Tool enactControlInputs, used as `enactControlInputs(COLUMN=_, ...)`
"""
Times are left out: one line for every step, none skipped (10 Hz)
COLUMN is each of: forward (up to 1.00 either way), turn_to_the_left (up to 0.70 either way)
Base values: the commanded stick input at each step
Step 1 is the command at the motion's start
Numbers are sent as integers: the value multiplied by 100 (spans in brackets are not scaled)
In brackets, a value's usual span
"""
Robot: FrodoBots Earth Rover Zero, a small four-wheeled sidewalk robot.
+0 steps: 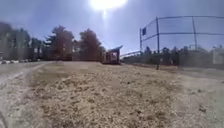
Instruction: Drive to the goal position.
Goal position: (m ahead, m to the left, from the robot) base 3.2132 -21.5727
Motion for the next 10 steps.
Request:
enactControlInputs(forward=43, turn_to_the_left=-43)
enactControlInputs(forward=43, turn_to_the_left=-43)
enactControlInputs(forward=43, turn_to_the_left=-26)
enactControlInputs(forward=43, turn_to_the_left=-7)
enactControlInputs(forward=43, turn_to_the_left=3)
enactControlInputs(forward=43, turn_to_the_left=-43)
enactControlInputs(forward=43, turn_to_the_left=-43)
enactControlInputs(forward=43, turn_to_the_left=-43)
enactControlInputs(forward=43, turn_to_the_left=-43)
enactControlInputs(forward=43, turn_to_the_left=-43)
